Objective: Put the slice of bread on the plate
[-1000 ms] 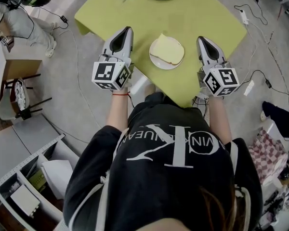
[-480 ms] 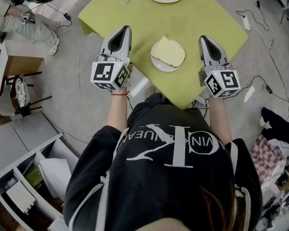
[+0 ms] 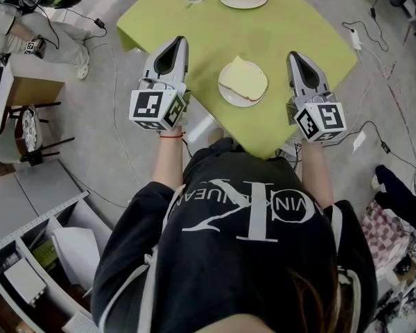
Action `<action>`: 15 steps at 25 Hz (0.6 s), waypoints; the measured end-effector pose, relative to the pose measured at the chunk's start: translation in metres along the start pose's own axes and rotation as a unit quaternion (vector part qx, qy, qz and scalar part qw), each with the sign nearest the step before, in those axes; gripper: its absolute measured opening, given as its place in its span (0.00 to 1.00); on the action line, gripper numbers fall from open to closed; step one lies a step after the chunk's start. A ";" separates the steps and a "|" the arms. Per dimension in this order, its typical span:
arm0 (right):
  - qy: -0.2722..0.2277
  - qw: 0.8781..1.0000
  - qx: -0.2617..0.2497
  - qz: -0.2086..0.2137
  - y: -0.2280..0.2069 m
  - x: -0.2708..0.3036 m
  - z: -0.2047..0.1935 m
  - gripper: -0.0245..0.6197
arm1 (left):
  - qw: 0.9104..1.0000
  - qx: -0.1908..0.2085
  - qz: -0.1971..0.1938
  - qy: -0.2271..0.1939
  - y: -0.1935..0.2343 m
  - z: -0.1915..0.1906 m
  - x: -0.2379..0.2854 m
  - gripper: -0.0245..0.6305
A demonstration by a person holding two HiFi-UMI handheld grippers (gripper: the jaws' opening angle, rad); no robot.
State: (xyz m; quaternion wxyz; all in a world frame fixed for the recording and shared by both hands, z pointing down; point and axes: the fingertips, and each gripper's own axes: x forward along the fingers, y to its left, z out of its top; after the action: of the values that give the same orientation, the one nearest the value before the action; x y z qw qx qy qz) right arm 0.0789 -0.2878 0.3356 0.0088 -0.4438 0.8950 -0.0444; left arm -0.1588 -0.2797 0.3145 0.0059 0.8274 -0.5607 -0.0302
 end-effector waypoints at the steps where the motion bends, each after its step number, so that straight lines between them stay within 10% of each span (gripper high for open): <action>1: -0.002 1.000 -0.001 0.001 0.000 0.000 0.002 0.04 | 1.000 0.001 0.001 -0.002 0.000 0.002 0.000 0.05; 15: -0.017 1.000 -0.013 0.003 0.004 0.003 0.014 0.04 | 1.000 0.004 0.000 -0.010 0.003 0.011 0.000 0.05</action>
State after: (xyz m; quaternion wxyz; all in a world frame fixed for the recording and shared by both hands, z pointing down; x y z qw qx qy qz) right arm 0.0752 -0.2887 0.3217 0.0181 -0.4416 0.8967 -0.0254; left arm -0.1621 -0.2808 0.3041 -0.0026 0.8273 -0.5607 -0.0360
